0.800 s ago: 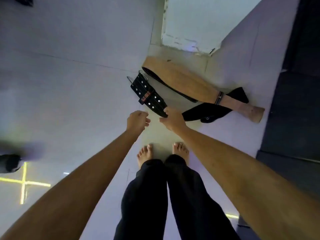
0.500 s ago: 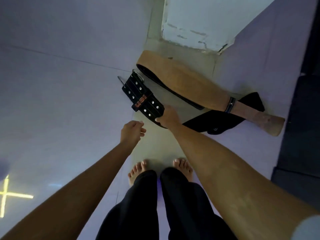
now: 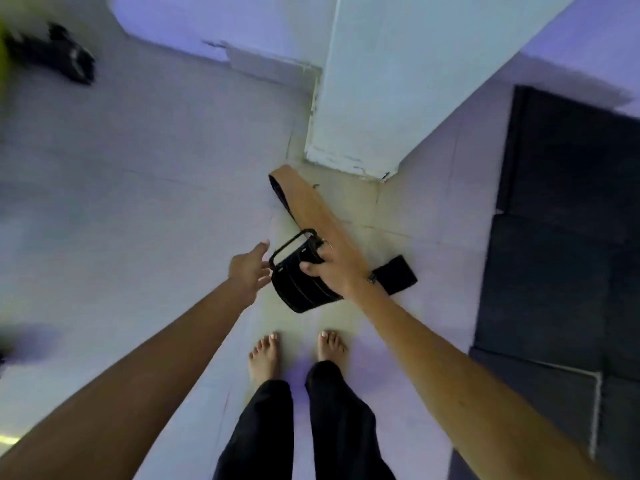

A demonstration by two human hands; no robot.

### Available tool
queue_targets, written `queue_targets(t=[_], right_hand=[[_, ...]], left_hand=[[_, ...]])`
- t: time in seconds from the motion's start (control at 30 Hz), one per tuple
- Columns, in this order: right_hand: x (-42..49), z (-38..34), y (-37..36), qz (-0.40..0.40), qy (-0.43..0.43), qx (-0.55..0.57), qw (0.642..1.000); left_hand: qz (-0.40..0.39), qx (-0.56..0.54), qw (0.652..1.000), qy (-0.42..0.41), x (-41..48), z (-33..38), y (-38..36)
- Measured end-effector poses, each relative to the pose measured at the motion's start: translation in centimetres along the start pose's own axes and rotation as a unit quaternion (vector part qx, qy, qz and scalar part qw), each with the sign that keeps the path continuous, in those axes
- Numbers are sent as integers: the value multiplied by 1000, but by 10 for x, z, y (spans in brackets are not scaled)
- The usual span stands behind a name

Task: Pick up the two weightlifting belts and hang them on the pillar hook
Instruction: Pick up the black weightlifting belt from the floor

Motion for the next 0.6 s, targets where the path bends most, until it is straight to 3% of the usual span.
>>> queue_targets(t=[0.23,0.4,0.6], right_hand=[[-135,-93,100,43,22,156,987],[-208,-165,142,47,50,229,971],[-278,-225,184,9,42,281,959]], left_hand=[[-23,-3,1000,3,-163,70,34],[-170,-75,981,59,-274,104,41],[-206,-76,972,-83,-363,157,91]])
Point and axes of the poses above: each hand's wrist, its own x-axis towards the middle knuckle, its own y-axis out of the back of the hand, z = x × y, the point moved 9 cm from there along x, towards the middle knuckle, and after that the axes turned 15 degrees about z, right-handed, at the moved point
